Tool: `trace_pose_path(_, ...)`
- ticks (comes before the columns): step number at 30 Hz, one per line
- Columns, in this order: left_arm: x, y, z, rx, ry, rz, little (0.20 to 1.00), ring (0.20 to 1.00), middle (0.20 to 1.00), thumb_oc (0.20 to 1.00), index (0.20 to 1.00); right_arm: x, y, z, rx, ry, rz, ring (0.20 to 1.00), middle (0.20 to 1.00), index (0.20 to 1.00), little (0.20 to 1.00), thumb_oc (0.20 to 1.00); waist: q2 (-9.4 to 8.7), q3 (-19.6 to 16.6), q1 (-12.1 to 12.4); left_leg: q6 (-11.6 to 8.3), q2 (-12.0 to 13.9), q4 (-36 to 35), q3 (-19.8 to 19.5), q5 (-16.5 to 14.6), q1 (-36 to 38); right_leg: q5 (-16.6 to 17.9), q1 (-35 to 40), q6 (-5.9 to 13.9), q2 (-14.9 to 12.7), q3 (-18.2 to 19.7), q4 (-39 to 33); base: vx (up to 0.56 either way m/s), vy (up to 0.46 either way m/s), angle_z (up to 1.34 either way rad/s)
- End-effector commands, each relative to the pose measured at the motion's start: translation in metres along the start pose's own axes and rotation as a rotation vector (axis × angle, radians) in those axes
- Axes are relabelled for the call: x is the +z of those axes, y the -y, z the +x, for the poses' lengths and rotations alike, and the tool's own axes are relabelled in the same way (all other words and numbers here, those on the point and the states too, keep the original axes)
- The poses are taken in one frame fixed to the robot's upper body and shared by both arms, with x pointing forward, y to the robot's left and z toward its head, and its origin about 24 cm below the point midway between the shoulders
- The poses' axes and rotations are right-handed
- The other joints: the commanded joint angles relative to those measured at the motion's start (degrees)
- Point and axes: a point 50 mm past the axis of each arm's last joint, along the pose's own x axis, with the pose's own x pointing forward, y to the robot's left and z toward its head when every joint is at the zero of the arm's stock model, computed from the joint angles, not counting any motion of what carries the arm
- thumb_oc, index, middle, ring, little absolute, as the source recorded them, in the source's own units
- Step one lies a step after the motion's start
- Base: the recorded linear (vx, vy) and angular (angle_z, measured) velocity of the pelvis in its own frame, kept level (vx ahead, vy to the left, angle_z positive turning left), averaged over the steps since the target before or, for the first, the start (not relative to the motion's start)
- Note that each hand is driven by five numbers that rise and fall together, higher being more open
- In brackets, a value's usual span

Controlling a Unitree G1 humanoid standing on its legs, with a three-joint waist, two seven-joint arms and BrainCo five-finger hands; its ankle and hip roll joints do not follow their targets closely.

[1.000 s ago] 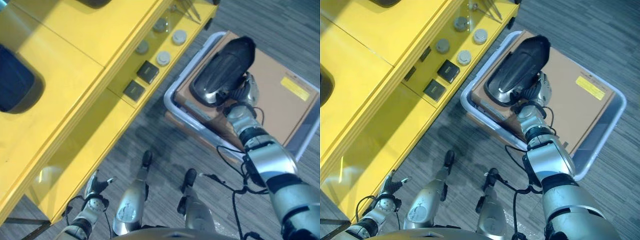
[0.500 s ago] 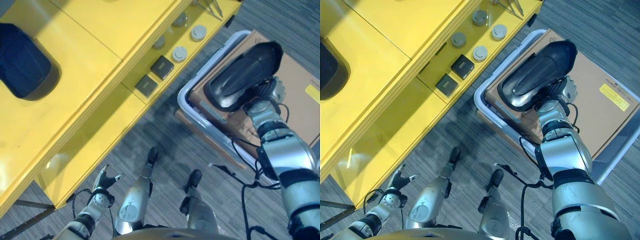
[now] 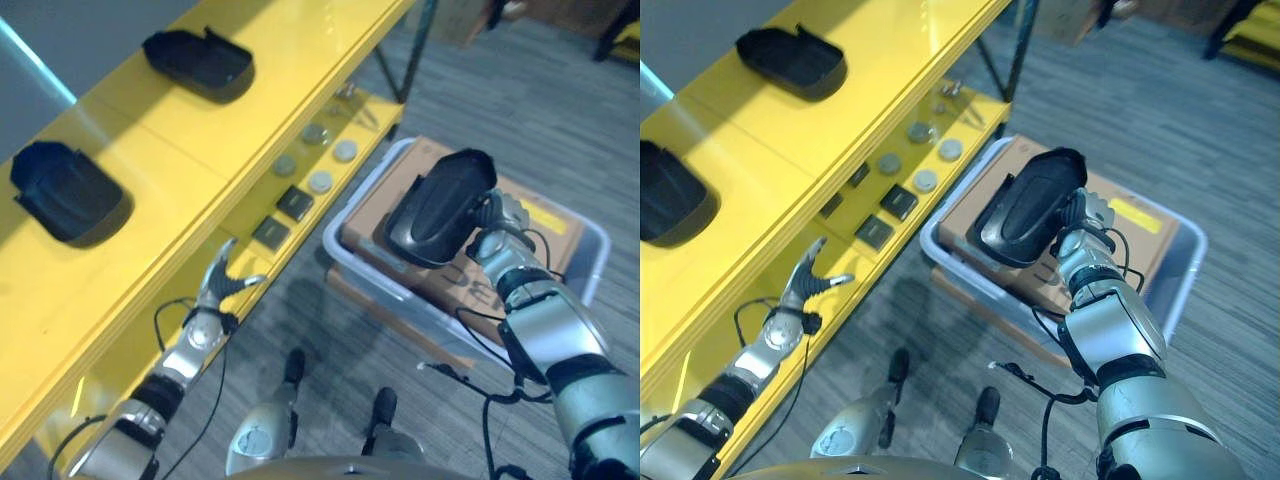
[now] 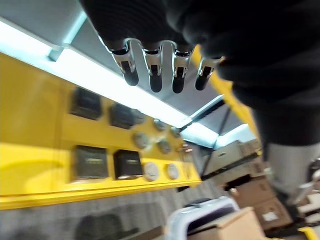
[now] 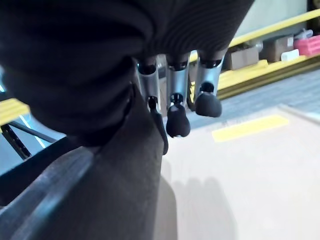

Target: Move parts from the plastic box to the shelf.

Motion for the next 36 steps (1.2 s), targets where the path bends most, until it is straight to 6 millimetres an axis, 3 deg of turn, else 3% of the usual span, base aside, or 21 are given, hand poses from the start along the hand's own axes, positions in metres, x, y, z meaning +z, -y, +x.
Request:
trace_pose_path(1, -0.004, 0.011, 0.001, -0.055, -0.054, -0.154, 1.000, 1.000, 1.000, 1.000, 1.000, 0.017, 0.016, 0.006, -0.037, 0.135, -0.139, 0.200, 0.200, 0.200, 0.200, 0.200, -3.19, -2.0, 0.1, -1.98, 1.7, 1.6, 2.9, -6.5, 3.0, -3.1, 1.4, 1.95, -2.2, 1.7, 1.3, 0.04, -0.042, -0.20)
trace_pose_path(2, 0.002, 0.017, 0.008, -0.113, -0.072, -0.217, 1.000, 1.000, 1.000, 1.000, 1.000, 0.030, 0.009, 0.003, 0.009, 0.230, -0.245, 0.200, 0.200, 0.200, 0.200, 0.200, -3.30, -2.8, -1.2, -2.07, 2.1, 1.6, 3.7, -6.7, 4.4, -3.2, 2.0, 1.72, -2.0, 2.4, 1.6, 0.04, -0.034, -0.29)
trace_pose_path(4, 0.026, 0.021, 0.024, -0.212, -0.003, -0.172, 1.000, 1.000, 1.000, 1.000, 1.000, 0.042, 0.000, -0.001, 0.062, 0.340, -0.435, 0.200, 0.200, 0.200, 0.200, 0.200, -3.23, -4.3, -2.7, -2.37, 2.8, 1.4, 4.8, -7.0, 6.5, -3.7, 3.2, 1.56, -1.4, 3.1, 1.6, 0.06, -0.047, -0.33)
trace_pose_path(6, 0.026, 0.021, 0.025, -0.212, -0.003, -0.173, 1.000, 1.000, 1.000, 1.000, 1.000, 0.042, 0.000, -0.001, 0.062, 0.340, -0.435, 0.200, 0.200, 0.200, 0.200, 0.200, -3.21, -4.2, -2.6, -2.38, 2.8, 1.3, 4.9, -7.0, 6.7, -3.7, 3.4, 1.55, -1.4, 3.2, 1.6, 0.02, -0.033, -0.27)
trace_pose_path(7, 0.022, 0.034, 0.029, -0.228, -0.104, -0.380, 1.000, 1.000, 1.000, 1.000, 1.000, 0.059, -0.007, -0.007, 0.076, 0.424, -0.464, 0.200, 0.200, 0.200, 0.200, 0.200, -3.41, -4.9, -3.9, -2.43, 3.4, 1.2, 6.1, -7.1, 8.0, -3.8, 3.8, 1.34, -0.9, 4.3, 1.6, 0.02, -0.052, -0.25)
trace_pose_path(8, 0.025, 0.037, 0.032, -0.241, -0.106, -0.398, 1.000, 1.000, 1.000, 1.000, 1.000, 0.065, -0.009, -0.009, 0.077, 0.454, -0.482, 0.200, 0.200, 0.200, 0.200, 0.200, -3.46, -5.3, -4.4, -2.47, 3.6, 1.0, 6.5, -7.1, 8.4, -3.9, 3.9, 1.29, -0.8, 4.7, 1.6, 0.04, -0.105, -0.39)
trace_pose_path(9, 0.036, 0.048, 0.038, -0.282, -0.123, -0.510, 1.000, 1.000, 1.000, 1.000, 1.000, 0.096, -0.012, -0.019, 0.061, 0.597, -0.530, 0.200, 0.200, 0.200, 0.200, 0.200, -3.68, -6.3, -5.9, -2.52, 4.4, 0.6, 8.4, -7.4, 10.2, -4.0, 4.3, 1.07, -0.1, 6.4, 1.4, 0.02, -0.064, -0.40)
trace_pose_path(10, 0.036, 0.048, 0.038, -0.282, -0.123, -0.510, 1.000, 1.000, 1.000, 1.000, 1.000, 0.095, -0.012, -0.019, 0.061, 0.597, -0.530, 0.200, 0.200, 0.200, 0.200, 0.200, -3.67, -6.2, -5.8, -2.53, 4.5, 0.6, 8.5, -7.4, 10.3, -4.0, 4.3, 1.06, -0.1, 6.5, 1.4, 0.02, -0.067, -0.54)
trace_pose_path(13, 0.043, 0.061, 0.037, -0.339, -0.145, -0.612, 1.000, 1.000, 1.000, 1.000, 1.000, 0.124, -0.013, -0.034, 0.030, 0.734, -0.515, 0.200, 0.200, 0.200, 0.200, 0.200, -3.61, -7.1, -7.3, -2.49, 5.1, 0.5, 10.3, -7.7, 11.9, -4.0, 4.4, 1.03, 0.5, 8.3, 1.4, -0.01, -0.035, -0.43)
trace_pose_path(22, 0.037, 0.090, 0.031, -0.399, -0.279, -0.691, 1.000, 1.000, 1.000, 1.000, 1.000, 0.148, -0.028, -0.062, 0.064, 0.883, -0.434, 0.200, 0.200, 0.200, 0.200, 0.200, -3.10, -8.6, -9.3, -2.64, 6.0, 0.4, 12.4, -8.4, 15.2, -4.7, 6.5, 0.73, 1.3, 9.9, 1.4, 0.00, -0.029, -0.23)
trace_pose_path(31, 0.059, 0.099, 0.033, -0.453, -0.233, -0.789, 1.000, 1.000, 1.000, 1.000, 1.000, 0.163, -0.039, -0.089, 0.119, 1.005, -0.363, 0.200, 0.200, 0.200, 0.200, 0.200, -3.12, -9.5, -9.4, -2.74, 6.3, 0.4, 12.1, -8.3, 16.0, -4.8, 7.7, 0.44, 1.5, 9.5, 1.2, 0.00, 0.000, 0.00)
trace_pose_path(36, 0.075, 0.093, 0.038, -0.445, -0.163, -0.848, 1.000, 1.000, 1.000, 1.000, 1.000, 0.172, -0.035, -0.109, 0.146, 1.074, -0.199, 0.200, 0.200, 0.200, 0.200, 0.200, -3.32, -9.7, -9.2, -2.87, 6.2, 0.4, 11.3, -8.1, 15.7, -4.9, 8.2, 0.33, 1.4, 8.6, 1.3, -0.02, -0.010, 0.06)
